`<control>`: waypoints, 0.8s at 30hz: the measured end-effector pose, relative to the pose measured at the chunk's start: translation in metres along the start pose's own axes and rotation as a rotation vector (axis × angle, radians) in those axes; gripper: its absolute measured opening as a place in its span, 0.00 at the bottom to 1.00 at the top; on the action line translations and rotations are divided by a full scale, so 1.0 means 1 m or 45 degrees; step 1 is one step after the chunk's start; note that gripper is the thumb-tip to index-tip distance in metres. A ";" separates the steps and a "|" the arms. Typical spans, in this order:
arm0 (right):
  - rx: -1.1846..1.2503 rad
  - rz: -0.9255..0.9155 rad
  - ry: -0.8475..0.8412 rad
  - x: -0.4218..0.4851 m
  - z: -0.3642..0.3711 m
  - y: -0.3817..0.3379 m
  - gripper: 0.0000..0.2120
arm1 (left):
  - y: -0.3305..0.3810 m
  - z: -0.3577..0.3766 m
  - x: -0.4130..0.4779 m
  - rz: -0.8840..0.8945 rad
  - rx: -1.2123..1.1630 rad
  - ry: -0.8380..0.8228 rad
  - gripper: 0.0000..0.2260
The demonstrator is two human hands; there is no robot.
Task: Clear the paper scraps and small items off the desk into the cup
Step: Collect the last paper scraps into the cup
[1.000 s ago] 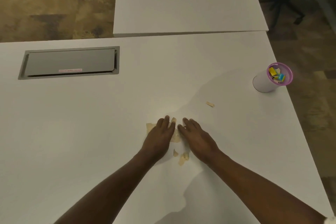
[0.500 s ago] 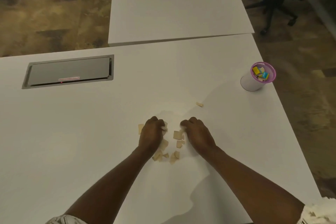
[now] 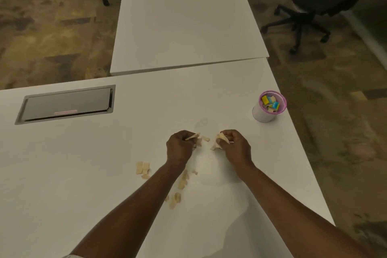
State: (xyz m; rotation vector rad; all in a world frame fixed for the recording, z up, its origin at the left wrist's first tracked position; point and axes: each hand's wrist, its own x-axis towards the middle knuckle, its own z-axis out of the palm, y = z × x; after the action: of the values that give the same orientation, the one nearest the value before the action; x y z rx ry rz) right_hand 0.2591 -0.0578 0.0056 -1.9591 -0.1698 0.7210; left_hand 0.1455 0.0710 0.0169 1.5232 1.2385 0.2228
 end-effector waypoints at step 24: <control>-0.213 0.078 0.334 0.159 -0.163 -0.039 0.12 | 0.171 0.218 0.057 0.365 0.419 -0.255 0.07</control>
State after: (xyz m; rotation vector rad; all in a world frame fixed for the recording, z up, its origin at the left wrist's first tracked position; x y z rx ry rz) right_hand 0.4860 -0.0987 0.0258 -2.2058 -0.0101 0.4946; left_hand 0.4197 0.0086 0.0475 1.9583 0.9258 0.0501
